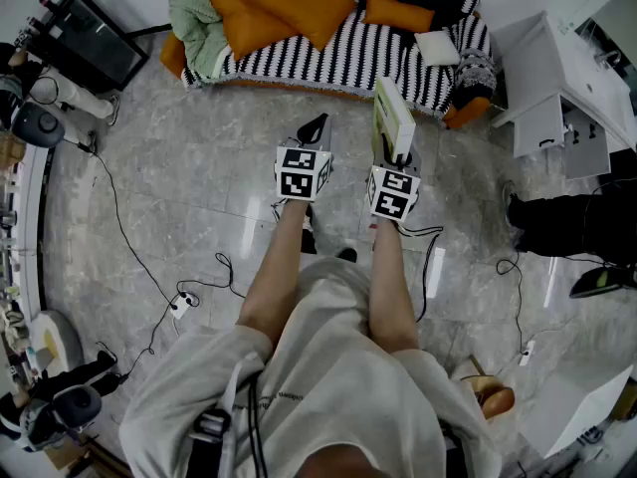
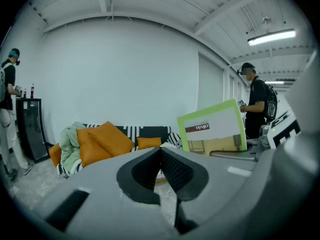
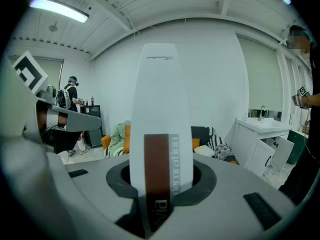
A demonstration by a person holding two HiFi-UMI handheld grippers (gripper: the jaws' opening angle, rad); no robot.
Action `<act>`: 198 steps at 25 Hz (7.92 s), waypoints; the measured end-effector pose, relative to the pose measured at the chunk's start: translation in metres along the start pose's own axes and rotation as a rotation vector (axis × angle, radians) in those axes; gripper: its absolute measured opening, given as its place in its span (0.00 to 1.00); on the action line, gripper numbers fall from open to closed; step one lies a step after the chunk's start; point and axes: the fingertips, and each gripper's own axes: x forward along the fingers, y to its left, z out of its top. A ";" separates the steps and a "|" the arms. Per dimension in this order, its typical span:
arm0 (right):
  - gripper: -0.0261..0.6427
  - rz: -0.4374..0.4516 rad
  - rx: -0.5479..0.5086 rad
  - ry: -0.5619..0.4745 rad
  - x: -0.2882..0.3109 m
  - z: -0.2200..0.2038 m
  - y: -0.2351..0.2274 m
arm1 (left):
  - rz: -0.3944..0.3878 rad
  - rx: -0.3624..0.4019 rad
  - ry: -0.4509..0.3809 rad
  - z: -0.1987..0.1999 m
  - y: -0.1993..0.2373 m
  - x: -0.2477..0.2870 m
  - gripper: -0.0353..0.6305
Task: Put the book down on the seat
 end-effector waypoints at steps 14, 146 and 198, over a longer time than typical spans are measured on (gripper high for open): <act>0.22 -0.070 0.030 0.032 0.086 0.023 0.015 | -0.056 -0.042 0.026 0.003 0.086 0.060 0.06; 0.22 0.012 0.755 0.248 0.565 0.007 -0.126 | -0.383 0.097 0.426 0.015 0.275 0.571 0.06; 0.22 0.142 1.332 0.145 0.801 -0.216 -0.090 | -0.565 0.123 0.702 -0.261 0.322 0.748 0.06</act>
